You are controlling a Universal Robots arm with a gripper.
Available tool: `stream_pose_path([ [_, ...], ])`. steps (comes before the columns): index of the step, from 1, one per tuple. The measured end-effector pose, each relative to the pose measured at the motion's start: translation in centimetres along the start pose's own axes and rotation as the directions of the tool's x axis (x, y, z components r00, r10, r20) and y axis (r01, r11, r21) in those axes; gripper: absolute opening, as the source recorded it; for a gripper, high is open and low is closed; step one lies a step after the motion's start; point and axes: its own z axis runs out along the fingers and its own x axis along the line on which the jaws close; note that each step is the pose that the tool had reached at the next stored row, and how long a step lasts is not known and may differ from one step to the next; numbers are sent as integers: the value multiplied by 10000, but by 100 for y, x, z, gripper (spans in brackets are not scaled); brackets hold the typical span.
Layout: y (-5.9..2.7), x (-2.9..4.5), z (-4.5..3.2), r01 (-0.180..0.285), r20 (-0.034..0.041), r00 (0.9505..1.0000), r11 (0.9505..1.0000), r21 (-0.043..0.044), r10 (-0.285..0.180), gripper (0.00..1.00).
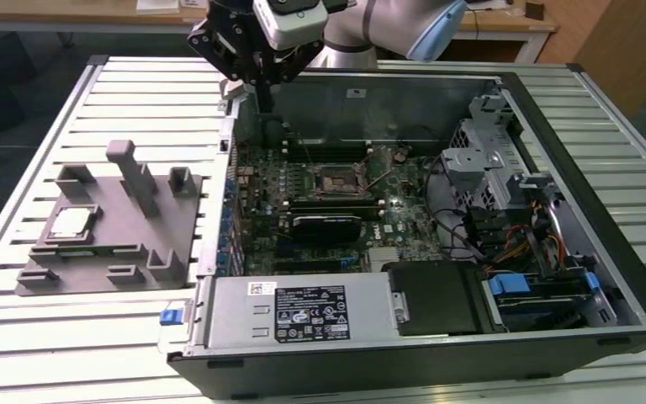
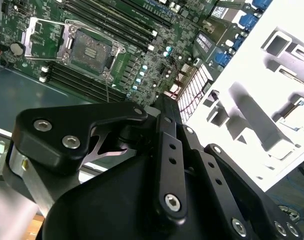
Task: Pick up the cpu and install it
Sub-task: 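Reach for the cpu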
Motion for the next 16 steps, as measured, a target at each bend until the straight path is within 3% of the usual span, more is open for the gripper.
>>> stream_pose_path([
  [16, -7, 86, 7, 1, 1, 10000, 10000, 0, -1, 11],
])
